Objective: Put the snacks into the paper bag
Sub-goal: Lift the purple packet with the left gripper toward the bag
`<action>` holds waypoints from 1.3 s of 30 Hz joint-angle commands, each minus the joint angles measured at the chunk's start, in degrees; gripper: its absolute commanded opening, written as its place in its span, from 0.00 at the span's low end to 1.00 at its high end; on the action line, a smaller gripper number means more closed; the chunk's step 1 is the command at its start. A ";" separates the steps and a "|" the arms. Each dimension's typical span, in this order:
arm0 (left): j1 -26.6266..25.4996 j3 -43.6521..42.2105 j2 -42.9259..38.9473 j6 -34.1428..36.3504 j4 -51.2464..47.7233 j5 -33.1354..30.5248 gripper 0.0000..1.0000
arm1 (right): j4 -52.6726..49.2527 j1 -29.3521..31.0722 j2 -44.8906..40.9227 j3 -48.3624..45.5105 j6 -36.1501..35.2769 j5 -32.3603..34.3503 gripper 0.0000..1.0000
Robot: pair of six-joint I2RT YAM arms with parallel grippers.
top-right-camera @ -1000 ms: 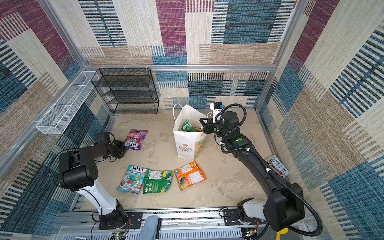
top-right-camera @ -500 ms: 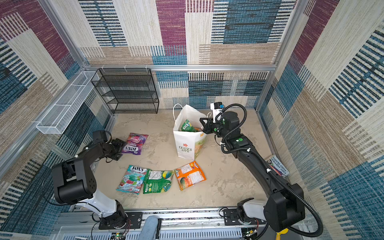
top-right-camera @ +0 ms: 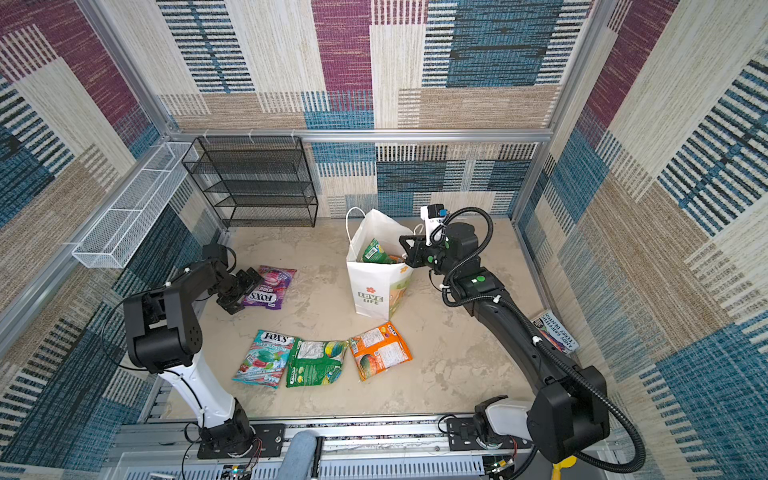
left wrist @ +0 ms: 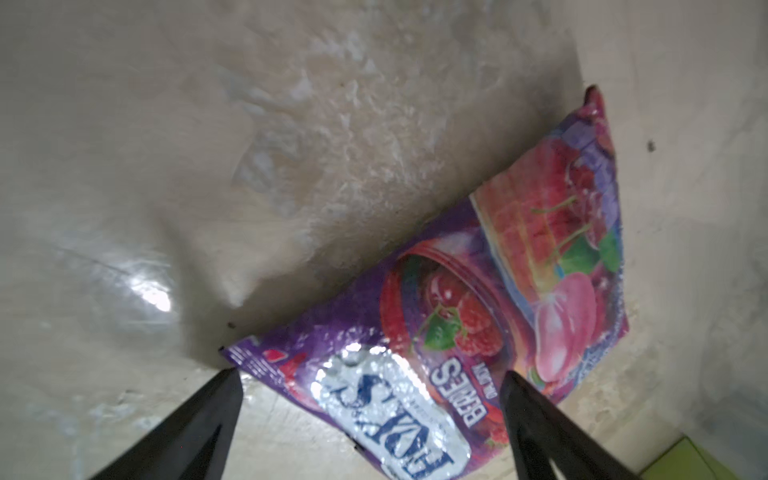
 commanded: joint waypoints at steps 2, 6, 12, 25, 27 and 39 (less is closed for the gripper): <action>-0.74 2.27 2.69 1.86 -5.31 -3.26 0.98 | 1.84 -0.06 -0.30 -0.28 0.41 -0.18 0.00; -0.83 2.41 4.10 0.99 -5.95 -3.79 0.87 | 1.84 -0.01 -0.25 -0.15 0.34 -0.17 0.00; -0.78 1.48 4.59 0.36 -6.21 -3.48 0.58 | 1.89 -0.04 -0.57 -0.23 0.41 -0.18 0.00; -0.82 -8.64 -11.18 -5.84 -2.59 5.55 0.21 | 1.67 -0.08 -1.31 -0.23 0.32 0.01 0.00; -0.77 -10.24 -15.55 -5.83 -3.05 6.39 0.20 | 1.67 -0.07 -1.67 -0.21 0.28 -0.13 0.00; -12.38 1.81 -39.72 -2.78 -12.94 2.29 0.17 | 3.50 -0.06 -3.03 -1.53 0.27 -0.39 0.00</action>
